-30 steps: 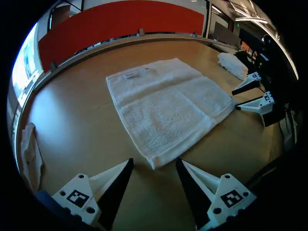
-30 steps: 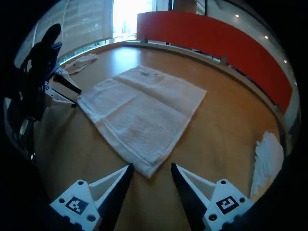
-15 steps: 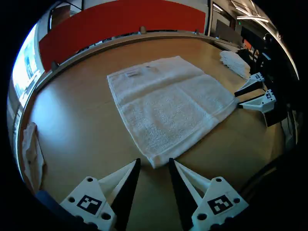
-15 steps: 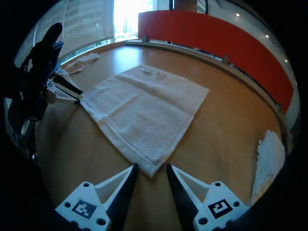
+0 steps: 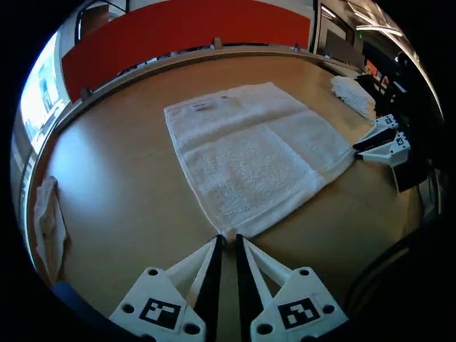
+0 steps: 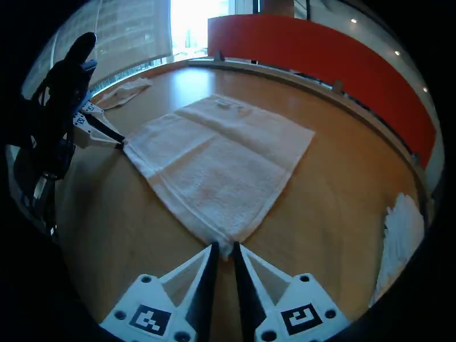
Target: Fold towel
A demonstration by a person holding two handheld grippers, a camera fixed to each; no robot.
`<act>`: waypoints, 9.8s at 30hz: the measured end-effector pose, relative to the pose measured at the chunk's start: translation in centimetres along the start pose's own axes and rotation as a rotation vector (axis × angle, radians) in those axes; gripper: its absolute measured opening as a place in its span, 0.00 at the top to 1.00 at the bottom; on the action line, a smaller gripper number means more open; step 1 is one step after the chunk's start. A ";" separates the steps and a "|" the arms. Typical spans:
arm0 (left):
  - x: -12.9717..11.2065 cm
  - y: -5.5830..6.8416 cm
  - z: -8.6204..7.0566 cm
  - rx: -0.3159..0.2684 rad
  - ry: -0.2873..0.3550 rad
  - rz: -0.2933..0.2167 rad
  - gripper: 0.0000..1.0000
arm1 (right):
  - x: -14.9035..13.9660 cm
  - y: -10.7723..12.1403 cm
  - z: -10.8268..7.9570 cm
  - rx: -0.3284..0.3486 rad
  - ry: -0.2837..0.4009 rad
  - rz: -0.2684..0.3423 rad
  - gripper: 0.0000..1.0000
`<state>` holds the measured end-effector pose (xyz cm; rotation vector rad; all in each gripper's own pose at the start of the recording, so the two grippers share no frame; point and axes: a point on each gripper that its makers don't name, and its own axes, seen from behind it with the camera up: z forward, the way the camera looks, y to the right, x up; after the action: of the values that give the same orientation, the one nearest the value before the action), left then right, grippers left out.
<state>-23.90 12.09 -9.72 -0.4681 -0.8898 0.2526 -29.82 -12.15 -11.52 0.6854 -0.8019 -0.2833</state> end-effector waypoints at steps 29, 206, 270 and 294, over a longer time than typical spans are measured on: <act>2.7 1.9 -5.0 -0.084 0.034 -0.137 0.90 | 4.2 -0.5 -5.6 -0.001 0.064 0.012 0.84; 11.9 0.7 -6.1 -0.086 0.121 -0.310 0.96 | 10.5 4.7 -8.0 -0.057 0.112 0.067 0.84; 10.3 -4.3 2.0 0.071 0.055 -0.334 0.05 | 8.6 10.0 -0.5 -0.140 0.038 0.190 0.12; 5.0 -5.2 -3.3 0.164 0.047 -0.387 0.06 | 7.1 8.1 -1.5 -0.117 0.021 0.146 0.12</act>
<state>-18.16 8.58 -5.51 -0.1437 -0.8868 -0.0401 -24.08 -8.76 -2.95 0.5171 -0.8045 -0.1889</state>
